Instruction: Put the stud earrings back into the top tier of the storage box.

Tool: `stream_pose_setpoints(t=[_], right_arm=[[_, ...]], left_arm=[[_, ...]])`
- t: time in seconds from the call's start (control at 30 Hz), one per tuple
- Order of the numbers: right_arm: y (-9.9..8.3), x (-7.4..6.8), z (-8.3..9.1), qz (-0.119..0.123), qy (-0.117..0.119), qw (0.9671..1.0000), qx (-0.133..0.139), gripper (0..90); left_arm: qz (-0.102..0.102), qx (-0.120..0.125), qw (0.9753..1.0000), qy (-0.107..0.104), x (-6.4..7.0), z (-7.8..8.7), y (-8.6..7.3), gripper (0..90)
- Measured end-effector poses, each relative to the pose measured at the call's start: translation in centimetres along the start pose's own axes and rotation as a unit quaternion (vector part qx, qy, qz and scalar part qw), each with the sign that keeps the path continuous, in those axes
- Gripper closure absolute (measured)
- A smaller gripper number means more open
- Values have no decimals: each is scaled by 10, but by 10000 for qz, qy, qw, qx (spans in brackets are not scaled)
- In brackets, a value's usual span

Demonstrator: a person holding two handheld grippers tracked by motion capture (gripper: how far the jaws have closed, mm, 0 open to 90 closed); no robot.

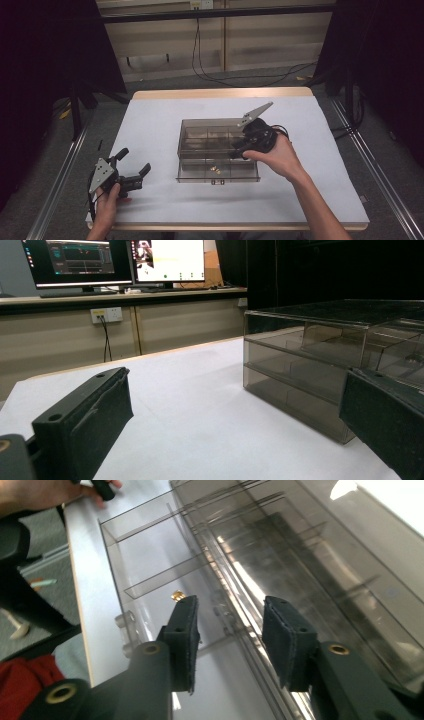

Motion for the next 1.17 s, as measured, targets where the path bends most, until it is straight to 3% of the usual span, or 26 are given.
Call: stream_pose_setpoints(t=[0.13,0.2,0.3,0.37,0.5,0.8,0.87,1.03,1.1,1.17], right_arm=[[-10,4,12,-253,-197,9993,191,466],[-16,6,19,-401,-332,9979,385,404],[-28,10,26,-624,-492,9957,471,326],[-38,13,31,-835,-648,9925,608,277],[-61,16,40,-1007,-950,9870,821,198],[-117,13,54,-1343,-1514,9717,1218,174],[-128,12,55,-1423,-1649,9671,1317,169],[-156,10,52,-1661,-1817,9585,1437,166],[-163,10,49,-1734,-1803,9584,1377,158],[-167,10,47,-1790,-1860,9557,1414,154]], left_arm=[[-16,0,10000,-7,0,0,0,7],[-11,-11,10000,20,0,0,0,7],[-18,-6,10000,23,0,0,0,7],[-18,-7,10000,21,0,0,0,7],[4,-2,10000,44,0,0,0,7],[-17,-10,10000,26,0,0,0,7],[-6,-5,10000,24,0,0,0,7],[18,-2,10000,9,0,0,0,7],[-2,-22,10000,27,0,0,0,7],[7,-15,10000,-1,0,0,0,6]])
Point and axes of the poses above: each handheld gripper's, and its own axes: z roughly backward along the jaws, y roughly out of its top, x roughly to its right, the point moved 4 cm from there along -z, roughly forward along the jaws, and after that the axes turned 4 degrees about z, right-handed, at the moved point
